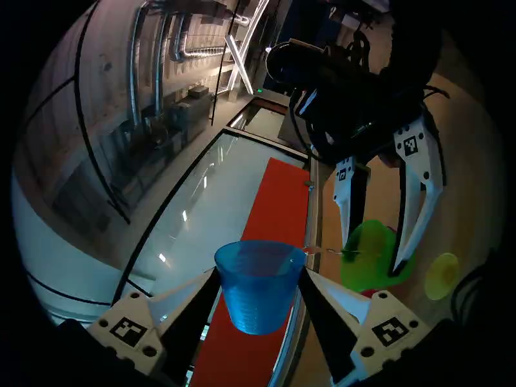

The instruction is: Pour water

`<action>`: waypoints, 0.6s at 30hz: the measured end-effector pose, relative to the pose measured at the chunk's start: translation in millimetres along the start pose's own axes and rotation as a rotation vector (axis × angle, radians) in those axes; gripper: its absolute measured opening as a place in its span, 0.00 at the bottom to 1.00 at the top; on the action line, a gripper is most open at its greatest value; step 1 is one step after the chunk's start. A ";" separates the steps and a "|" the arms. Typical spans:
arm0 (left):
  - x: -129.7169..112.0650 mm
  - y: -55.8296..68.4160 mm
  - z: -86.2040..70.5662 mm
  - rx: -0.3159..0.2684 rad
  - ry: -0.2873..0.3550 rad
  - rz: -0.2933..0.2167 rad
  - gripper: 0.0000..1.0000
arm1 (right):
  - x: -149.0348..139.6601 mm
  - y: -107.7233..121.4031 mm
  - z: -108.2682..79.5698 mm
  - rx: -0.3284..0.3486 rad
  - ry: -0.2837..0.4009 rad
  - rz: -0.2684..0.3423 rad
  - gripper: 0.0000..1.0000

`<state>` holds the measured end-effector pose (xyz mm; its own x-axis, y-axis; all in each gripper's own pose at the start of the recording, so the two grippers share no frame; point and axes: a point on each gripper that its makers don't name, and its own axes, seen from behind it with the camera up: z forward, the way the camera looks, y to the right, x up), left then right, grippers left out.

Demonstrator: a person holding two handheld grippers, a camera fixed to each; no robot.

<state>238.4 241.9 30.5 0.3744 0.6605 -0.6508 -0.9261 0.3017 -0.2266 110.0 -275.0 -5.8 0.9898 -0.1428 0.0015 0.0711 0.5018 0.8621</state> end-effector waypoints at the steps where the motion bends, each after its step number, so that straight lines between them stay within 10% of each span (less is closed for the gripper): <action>1: 0.2 -0.1 -0.1 0.000 0.000 0.002 0.84 | 0.2 0.1 0.1 0.000 0.000 0.000 0.92; 18: 2.9 -2.3 -0.6 0.005 0.003 0.045 0.84 | 1.7 -0.3 0.9 -0.003 0.008 0.004 0.92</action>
<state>241.6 242.7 28.7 0.3318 0.6719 -0.6622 -0.9419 0.2750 -0.1930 111.6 -276.2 -5.6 0.9910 -0.1339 0.0014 0.0670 0.5047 0.8607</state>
